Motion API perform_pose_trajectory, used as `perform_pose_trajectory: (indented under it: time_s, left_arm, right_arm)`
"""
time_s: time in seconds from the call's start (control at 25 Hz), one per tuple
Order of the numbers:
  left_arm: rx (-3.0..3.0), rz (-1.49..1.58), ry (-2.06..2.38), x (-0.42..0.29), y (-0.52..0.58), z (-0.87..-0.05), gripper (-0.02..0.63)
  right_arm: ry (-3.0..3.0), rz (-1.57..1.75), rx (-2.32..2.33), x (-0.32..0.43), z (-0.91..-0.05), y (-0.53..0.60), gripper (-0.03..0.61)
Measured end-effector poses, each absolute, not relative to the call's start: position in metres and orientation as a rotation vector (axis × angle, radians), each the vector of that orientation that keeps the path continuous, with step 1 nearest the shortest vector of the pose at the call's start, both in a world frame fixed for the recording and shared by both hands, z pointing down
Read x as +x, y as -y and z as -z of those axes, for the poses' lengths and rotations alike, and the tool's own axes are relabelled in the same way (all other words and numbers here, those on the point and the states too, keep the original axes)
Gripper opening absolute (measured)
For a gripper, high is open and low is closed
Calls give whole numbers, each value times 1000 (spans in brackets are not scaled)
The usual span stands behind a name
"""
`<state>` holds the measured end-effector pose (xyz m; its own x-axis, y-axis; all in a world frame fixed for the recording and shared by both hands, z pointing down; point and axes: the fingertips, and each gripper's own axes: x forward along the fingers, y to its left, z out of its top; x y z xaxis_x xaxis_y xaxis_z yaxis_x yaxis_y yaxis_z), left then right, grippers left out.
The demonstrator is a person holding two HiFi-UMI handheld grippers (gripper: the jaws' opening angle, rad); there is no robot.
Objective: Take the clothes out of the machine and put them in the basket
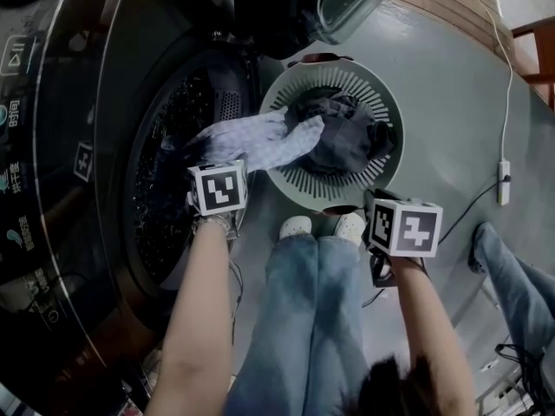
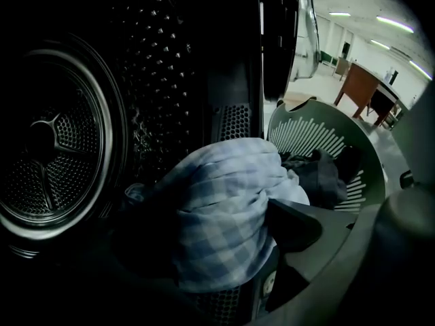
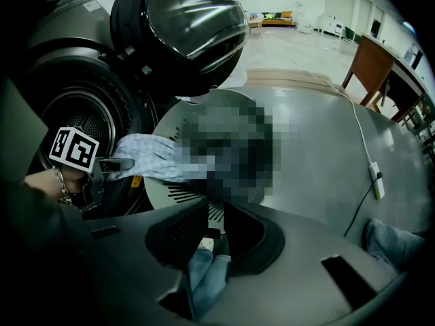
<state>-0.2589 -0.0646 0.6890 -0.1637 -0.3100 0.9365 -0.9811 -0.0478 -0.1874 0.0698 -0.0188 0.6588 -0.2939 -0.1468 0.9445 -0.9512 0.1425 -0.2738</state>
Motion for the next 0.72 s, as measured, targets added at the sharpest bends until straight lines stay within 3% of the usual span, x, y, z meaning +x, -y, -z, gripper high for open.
perform_pose_trajectory:
  time_s: [0.12,0.2,0.28,0.32,0.48,0.72]
  left_arm:
    - [1372,-1246,1527,-261,61,-686,397]
    - [1368,-1270,1533,-259,60,-680,334]
    - [1401,-1291,1564,-255,64,-668,215]
    - [1422,-1269,1577,-252,66,-661,105]
    - [1500,-952,1528,-213,72,-646,78]
    - [1671,-765,1338,-123,86,-627,77]
  right_arm:
    - [1598,-1265,1115,76,-657,20,69]
    - [1595,-1271,1125,81,-657,21,67]
    - [1591,-1272,1131,85,-657,21,67]
    - [1588,-1275,1136,87,-657,21,67]
    - [1578,-1298,1160,92,-658,20,66]
    - [1571,-1321,1183,96,-659,20,64]
